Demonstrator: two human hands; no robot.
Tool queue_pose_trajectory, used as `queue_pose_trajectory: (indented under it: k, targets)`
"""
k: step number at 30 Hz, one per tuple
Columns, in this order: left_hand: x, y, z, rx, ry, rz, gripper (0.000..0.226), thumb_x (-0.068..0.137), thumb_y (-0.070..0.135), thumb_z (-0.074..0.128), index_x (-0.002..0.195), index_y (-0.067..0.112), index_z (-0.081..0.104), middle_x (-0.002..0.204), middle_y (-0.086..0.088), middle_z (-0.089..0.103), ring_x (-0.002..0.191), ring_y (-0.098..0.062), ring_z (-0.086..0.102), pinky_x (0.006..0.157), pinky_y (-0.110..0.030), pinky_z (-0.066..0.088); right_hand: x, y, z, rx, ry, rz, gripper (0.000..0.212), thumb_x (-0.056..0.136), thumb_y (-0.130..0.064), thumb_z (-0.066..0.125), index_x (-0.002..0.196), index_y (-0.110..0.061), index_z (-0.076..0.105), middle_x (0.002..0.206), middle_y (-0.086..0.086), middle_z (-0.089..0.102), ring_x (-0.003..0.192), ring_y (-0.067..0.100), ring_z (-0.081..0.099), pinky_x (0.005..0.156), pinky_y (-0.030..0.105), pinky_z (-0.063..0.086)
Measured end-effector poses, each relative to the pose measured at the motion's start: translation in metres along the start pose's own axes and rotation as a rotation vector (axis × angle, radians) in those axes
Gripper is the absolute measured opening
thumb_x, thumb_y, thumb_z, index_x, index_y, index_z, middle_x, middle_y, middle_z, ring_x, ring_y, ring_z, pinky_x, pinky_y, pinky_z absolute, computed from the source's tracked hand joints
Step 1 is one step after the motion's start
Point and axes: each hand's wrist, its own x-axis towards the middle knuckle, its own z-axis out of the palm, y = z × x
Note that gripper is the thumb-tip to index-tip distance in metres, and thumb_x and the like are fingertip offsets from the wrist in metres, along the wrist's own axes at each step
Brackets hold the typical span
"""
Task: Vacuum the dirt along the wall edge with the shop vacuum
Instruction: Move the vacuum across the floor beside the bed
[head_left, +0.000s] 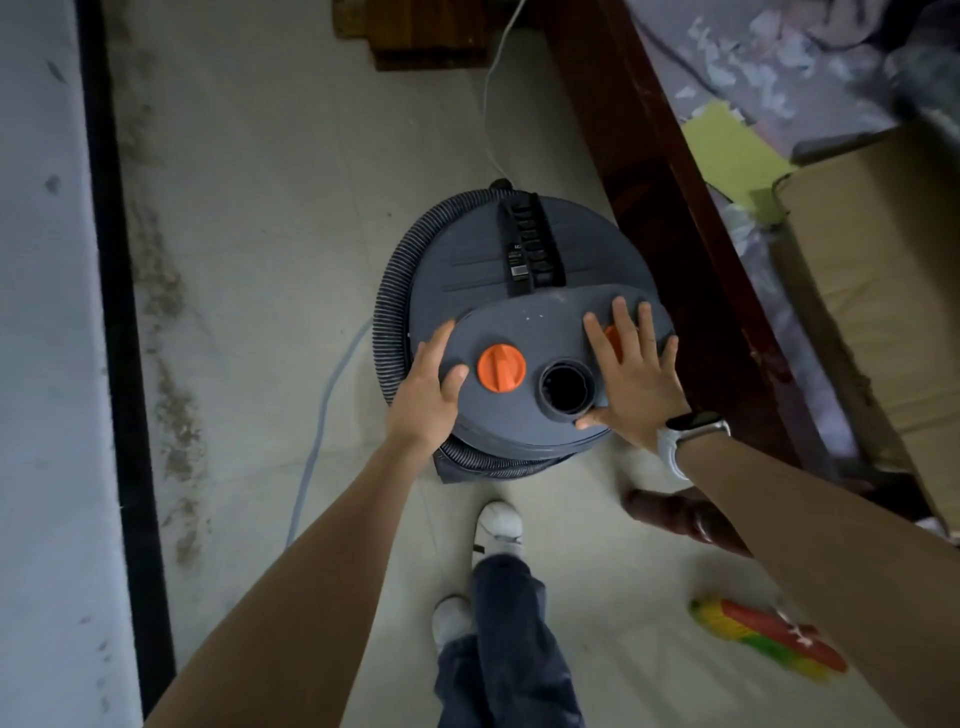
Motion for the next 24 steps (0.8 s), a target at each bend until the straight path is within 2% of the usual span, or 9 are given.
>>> queue_pose_trajectory:
  k: [6,8,10,13,16,19,20,22,24]
  targets:
    - [0.022,0.015,-0.015,-0.004,-0.023,-0.008,0.052,0.097,0.024,0.043,0.145,0.03,0.025,0.15,0.004,0.034,0.137,-0.021,0.034,0.102,-0.037,0.035,0.019,-0.001,-0.019,-0.016,-0.06,0.012,0.127,0.066,-0.063,0.07,0.15,-0.02,-0.014,0.157,0.016,-0.017,0.143,0.042,-0.015,0.11,0.066,0.008]
    - [0.029,0.019,-0.019,0.002,-0.034,-0.009,0.051,0.097,0.023,0.044,0.145,0.031,0.026,0.149,0.007,0.035,0.138,-0.019,0.033,0.104,-0.038,0.035,0.026,-0.002,-0.021,-0.032,-0.05,0.031,0.137,0.051,-0.062,0.08,0.152,-0.019,-0.003,0.157,0.022,0.002,0.142,0.048,0.003,0.104,0.072,0.02]
    - [0.037,0.021,-0.021,0.002,-0.039,-0.028,0.051,0.097,0.023,0.043,0.144,0.033,0.027,0.148,0.009,0.036,0.138,-0.018,0.033,0.104,-0.041,0.036,0.031,-0.002,-0.019,0.001,-0.058,0.075,0.145,0.027,-0.062,0.086,0.145,-0.014,0.018,0.148,0.028,0.032,0.132,0.054,0.03,0.087,0.076,0.033]
    - [0.047,0.025,-0.022,-0.007,-0.043,-0.028,0.051,0.097,0.023,0.043,0.144,0.034,0.027,0.148,0.008,0.036,0.138,-0.019,0.032,0.105,-0.042,0.036,0.039,0.0,-0.02,0.062,-0.108,0.118,0.145,0.017,-0.061,0.087,0.139,-0.012,0.026,0.14,0.029,0.044,0.125,0.055,0.04,0.078,0.077,0.036]
    - [0.058,0.03,-0.026,-0.01,-0.058,0.002,0.051,0.096,0.02,0.045,0.144,0.029,0.029,0.147,0.005,0.038,0.135,-0.018,0.036,0.103,-0.034,0.034,0.043,-0.004,-0.026,0.073,-0.106,0.111,0.14,0.031,-0.057,0.088,0.143,-0.016,0.015,0.148,0.027,0.032,0.133,0.054,0.028,0.088,0.076,0.031]
    - [0.067,0.032,-0.034,-0.014,-0.104,0.038,0.05,0.095,0.017,0.049,0.142,0.024,0.034,0.145,0.002,0.041,0.132,-0.017,0.039,0.101,-0.027,0.032,0.042,-0.005,-0.037,0.111,-0.112,0.109,0.114,0.074,-0.041,0.072,0.149,-0.025,-0.013,0.158,0.017,-0.01,0.143,0.042,-0.01,0.11,0.067,0.011]
    - [0.07,0.031,-0.037,-0.012,-0.12,0.058,0.049,0.094,0.016,0.05,0.141,0.022,0.037,0.143,0.0,0.042,0.132,-0.017,0.04,0.103,-0.027,0.032,0.042,-0.007,-0.044,0.135,-0.11,0.137,0.102,0.081,-0.033,0.063,0.15,-0.025,-0.012,0.157,0.013,-0.016,0.143,0.038,-0.016,0.113,0.062,0.005]
    - [0.073,0.029,-0.045,0.014,-0.12,0.097,0.041,0.094,0.019,0.049,0.135,0.016,0.047,0.138,-0.003,0.049,0.128,-0.019,0.044,0.102,-0.023,0.031,0.044,-0.016,-0.055,0.215,-0.047,0.187,0.08,0.084,-0.023,0.053,0.151,-0.019,0.01,0.159,0.012,-0.003,0.146,0.034,-0.006,0.114,0.059,0.004]
    - [0.082,0.025,-0.057,0.054,-0.058,0.123,0.037,0.094,0.025,0.045,0.124,0.009,0.059,0.13,-0.007,0.056,0.122,-0.022,0.05,0.098,-0.017,0.03,0.052,-0.034,-0.064,0.304,0.141,0.219,0.064,0.078,-0.022,0.043,0.14,-0.01,0.04,0.151,0.018,0.03,0.141,0.038,0.023,0.108,0.066,0.018]
